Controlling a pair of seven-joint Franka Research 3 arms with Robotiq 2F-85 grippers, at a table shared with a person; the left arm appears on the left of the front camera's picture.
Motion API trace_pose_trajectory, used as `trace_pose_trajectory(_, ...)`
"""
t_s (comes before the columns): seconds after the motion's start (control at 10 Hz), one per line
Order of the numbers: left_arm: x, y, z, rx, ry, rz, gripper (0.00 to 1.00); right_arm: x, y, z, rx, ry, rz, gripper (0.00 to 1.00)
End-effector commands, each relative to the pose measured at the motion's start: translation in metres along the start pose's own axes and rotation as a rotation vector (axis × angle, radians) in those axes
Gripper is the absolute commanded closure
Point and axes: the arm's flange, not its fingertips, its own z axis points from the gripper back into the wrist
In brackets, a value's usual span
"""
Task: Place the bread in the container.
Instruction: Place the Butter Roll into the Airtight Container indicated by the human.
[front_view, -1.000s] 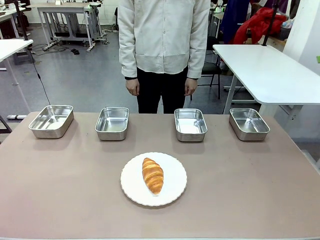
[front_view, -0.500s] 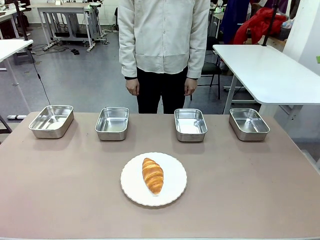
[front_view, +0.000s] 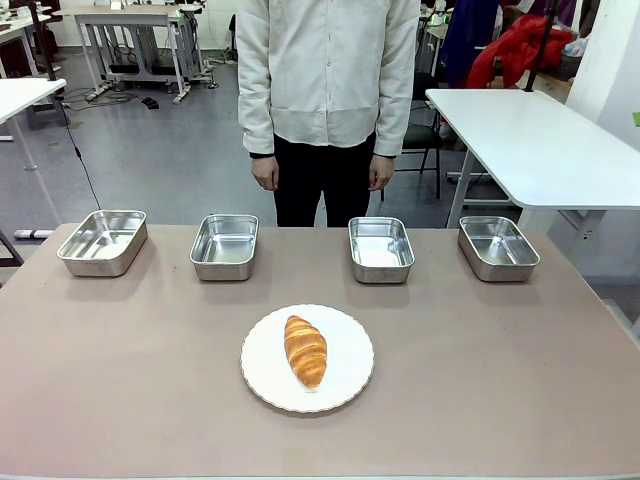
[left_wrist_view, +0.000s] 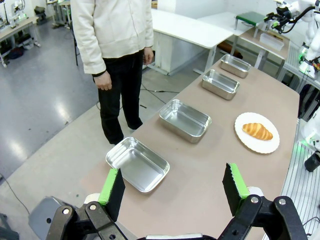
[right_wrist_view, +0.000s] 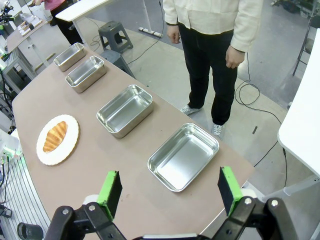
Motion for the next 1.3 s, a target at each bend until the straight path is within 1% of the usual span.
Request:
trace_pose_trajectory(0.0, 0.0002, -0.0009, 0.0012, -0.008, -0.012, -0.016, 0.00, 0.0018, 0.0013, -0.0002, 0.007, -0.007, 0.008, 0.00)
trace_pose_trajectory(1.2, 0.0002, -0.0009, 0.0012, -0.008, -0.012, -0.016, 0.00, 0.0018, 0.0013, -0.0002, 0.007, -0.007, 0.008, 0.00)
